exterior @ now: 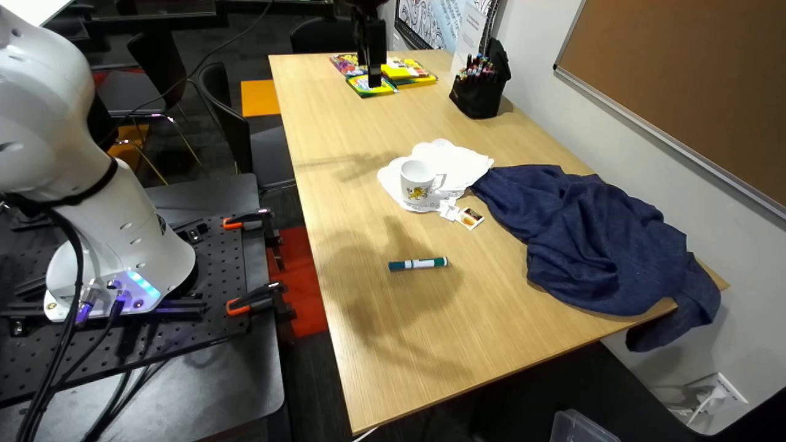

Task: Put the marker in the mug

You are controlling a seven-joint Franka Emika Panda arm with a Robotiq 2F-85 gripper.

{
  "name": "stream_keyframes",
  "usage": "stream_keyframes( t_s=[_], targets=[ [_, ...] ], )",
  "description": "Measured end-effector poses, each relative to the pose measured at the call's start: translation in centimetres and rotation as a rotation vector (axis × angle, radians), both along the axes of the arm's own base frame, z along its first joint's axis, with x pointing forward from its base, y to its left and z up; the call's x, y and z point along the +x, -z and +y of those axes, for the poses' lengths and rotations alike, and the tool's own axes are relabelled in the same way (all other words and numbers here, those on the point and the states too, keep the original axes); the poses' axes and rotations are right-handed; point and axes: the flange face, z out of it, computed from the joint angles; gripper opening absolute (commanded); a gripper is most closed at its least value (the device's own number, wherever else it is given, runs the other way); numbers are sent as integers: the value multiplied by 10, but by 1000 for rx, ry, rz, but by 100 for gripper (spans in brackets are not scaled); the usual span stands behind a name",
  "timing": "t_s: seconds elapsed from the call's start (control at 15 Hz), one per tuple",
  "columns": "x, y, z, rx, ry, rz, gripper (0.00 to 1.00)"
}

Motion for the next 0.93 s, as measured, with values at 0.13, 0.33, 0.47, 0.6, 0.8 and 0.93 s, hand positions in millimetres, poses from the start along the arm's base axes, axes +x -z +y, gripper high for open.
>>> stream_keyframes(
  t_s=[0.13,0.33,0.47,0.6,0.8,0.93],
  targets=[
    [7,12,-16,11,74,-12,100],
    [16,33,-37,22,170,-10,100],
    [21,47,-50,26,226,0,100],
    [26,61,-62,28,272,9,100],
    [33,84,-79,21,316,23,100],
    [37,99,-89,5,332,29,100]
  ],
)
